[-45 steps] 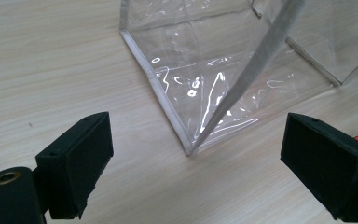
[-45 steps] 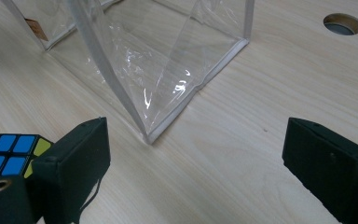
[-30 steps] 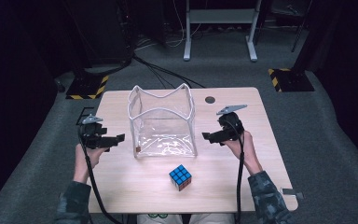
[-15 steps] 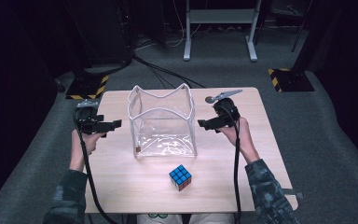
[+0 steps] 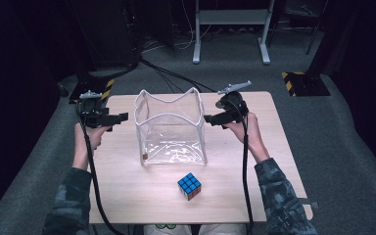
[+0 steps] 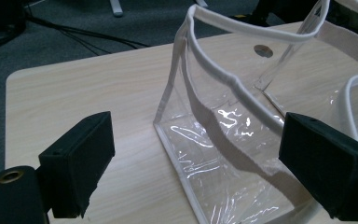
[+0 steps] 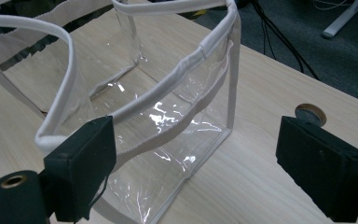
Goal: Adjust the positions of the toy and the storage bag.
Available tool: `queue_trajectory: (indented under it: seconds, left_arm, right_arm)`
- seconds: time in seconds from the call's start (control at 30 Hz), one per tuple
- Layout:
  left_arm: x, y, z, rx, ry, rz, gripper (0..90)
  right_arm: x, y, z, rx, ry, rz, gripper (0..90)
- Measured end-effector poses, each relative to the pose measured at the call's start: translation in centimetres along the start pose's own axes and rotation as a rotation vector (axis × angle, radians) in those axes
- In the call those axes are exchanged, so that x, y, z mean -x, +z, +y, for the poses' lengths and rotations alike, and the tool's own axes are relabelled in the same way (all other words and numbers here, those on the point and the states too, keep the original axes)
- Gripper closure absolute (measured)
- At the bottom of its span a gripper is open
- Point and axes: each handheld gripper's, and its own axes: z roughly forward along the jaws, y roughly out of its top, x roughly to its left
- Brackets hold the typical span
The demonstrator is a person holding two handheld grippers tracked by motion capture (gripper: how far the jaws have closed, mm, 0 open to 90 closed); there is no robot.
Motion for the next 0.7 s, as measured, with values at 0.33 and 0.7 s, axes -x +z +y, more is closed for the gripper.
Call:
queue_trajectory:
  seconds: [0.33, 0.7]
  left_arm:
    - [0.9, 1.5, 1.8, -0.021, 0.021, -0.008, 10.4]
    - [2.2, 4.1, 2.8, -0.053, 0.045, -0.041, 19.5]
  right_arm:
    - [-0.2, 0.6, 1.9, 0.014, 0.01, -0.003, 12.6]
    - [-0.8, 3.0, 3.9, -0.024, 0.02, -0.02, 16.0]
